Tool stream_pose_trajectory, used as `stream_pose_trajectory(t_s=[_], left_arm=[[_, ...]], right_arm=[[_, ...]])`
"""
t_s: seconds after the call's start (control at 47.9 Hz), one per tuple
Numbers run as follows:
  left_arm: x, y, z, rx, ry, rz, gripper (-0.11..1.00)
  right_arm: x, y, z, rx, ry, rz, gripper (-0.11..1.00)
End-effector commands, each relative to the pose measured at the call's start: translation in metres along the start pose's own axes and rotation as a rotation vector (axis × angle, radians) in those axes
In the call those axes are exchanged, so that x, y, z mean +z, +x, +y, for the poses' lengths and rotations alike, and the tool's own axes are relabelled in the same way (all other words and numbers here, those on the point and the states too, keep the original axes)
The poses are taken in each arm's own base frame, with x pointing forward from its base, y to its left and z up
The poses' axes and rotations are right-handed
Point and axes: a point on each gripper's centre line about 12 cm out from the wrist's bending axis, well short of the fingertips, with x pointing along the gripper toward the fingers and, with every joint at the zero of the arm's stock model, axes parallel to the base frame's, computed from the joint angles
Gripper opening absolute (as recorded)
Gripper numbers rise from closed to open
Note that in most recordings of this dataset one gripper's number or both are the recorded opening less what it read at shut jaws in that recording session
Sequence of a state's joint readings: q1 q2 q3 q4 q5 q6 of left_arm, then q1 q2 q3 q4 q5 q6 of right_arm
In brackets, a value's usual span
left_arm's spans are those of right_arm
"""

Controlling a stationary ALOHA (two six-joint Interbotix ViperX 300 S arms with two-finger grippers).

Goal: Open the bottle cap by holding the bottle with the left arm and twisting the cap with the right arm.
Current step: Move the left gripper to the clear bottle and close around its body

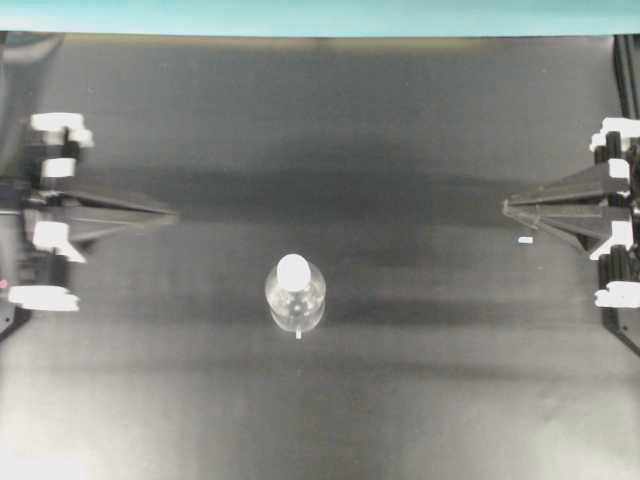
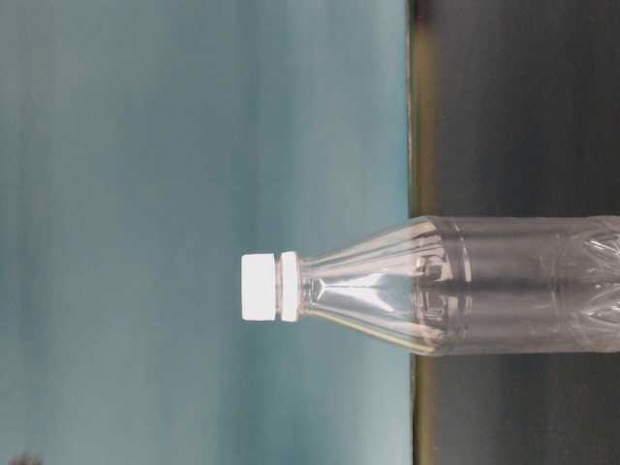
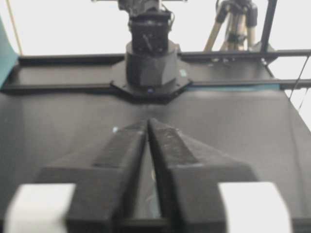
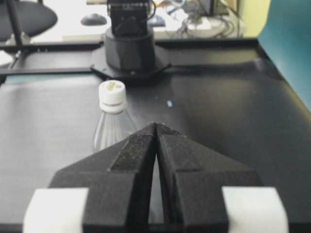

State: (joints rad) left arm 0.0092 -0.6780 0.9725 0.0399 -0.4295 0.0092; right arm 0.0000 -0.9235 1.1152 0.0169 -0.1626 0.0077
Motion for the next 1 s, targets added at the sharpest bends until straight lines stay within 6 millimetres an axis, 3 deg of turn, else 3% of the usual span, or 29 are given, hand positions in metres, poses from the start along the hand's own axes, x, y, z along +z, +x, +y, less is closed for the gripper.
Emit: stream_pose_trajectory(t_s=[0.0, 0.167, 0.25, 0.396, 0.626, 0.876, 0.98], left_arm=[[0.007, 0.019, 0.0, -0.003, 0.005, -0.019, 0.28], [0.001, 0.05, -0.005, -0.022, -0.015, -0.004, 0.77], [-0.002, 0.065, -0.007, -0.028, -0.017, -0.003, 0.94], [-0.021, 0.085, -0.014, -0.047, -0.02, 0.027, 0.94], [-0.058, 0.097, -0.019, -0.056, -0.039, 0.048, 0.96], [-0.094, 0.1, -0.029, -0.081, -0.055, 0.129, 0.96], [-0.119, 0.097, -0.031, -0.085, -0.058, 0.184, 0.96]], right_arm=[[0.008, 0.005, -0.004, -0.02, 0.002, -0.008, 0.01], [0.007, 0.007, -0.006, -0.028, 0.007, 0.001, 0.01], [0.007, 0.007, -0.006, -0.03, 0.01, -0.001, 0.01], [0.01, 0.007, -0.006, -0.031, 0.016, -0.007, 0.01], [0.015, 0.007, -0.006, -0.031, 0.05, -0.02, 0.01], [0.018, 0.007, -0.006, -0.032, 0.094, -0.015, 0.01], [0.019, 0.007, -0.007, -0.034, 0.107, -0.001, 0.01]])
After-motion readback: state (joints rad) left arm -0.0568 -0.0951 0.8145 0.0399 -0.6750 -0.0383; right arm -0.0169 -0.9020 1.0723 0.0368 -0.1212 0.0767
